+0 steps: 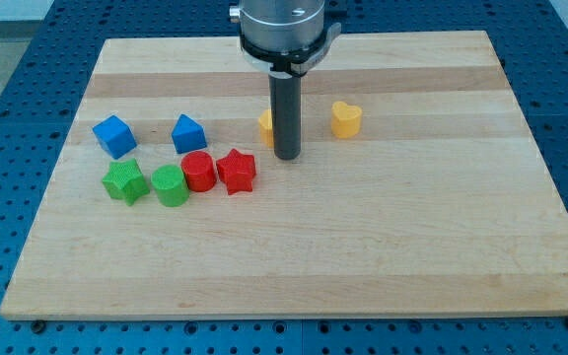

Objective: Put the yellow hexagon horizontally to the left side of the yellow heart

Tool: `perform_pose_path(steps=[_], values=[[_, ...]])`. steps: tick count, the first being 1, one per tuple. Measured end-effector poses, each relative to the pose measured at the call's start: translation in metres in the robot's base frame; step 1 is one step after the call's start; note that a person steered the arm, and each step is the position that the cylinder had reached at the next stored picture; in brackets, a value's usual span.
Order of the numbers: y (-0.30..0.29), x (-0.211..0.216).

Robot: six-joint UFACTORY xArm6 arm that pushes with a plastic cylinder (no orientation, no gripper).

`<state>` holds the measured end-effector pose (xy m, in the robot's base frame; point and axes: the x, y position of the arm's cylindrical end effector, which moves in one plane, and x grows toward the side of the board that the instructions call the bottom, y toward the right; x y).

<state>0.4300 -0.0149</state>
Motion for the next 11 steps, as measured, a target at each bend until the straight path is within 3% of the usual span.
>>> perform_pose_path(steps=[11], values=[[-0.002, -0.018]])
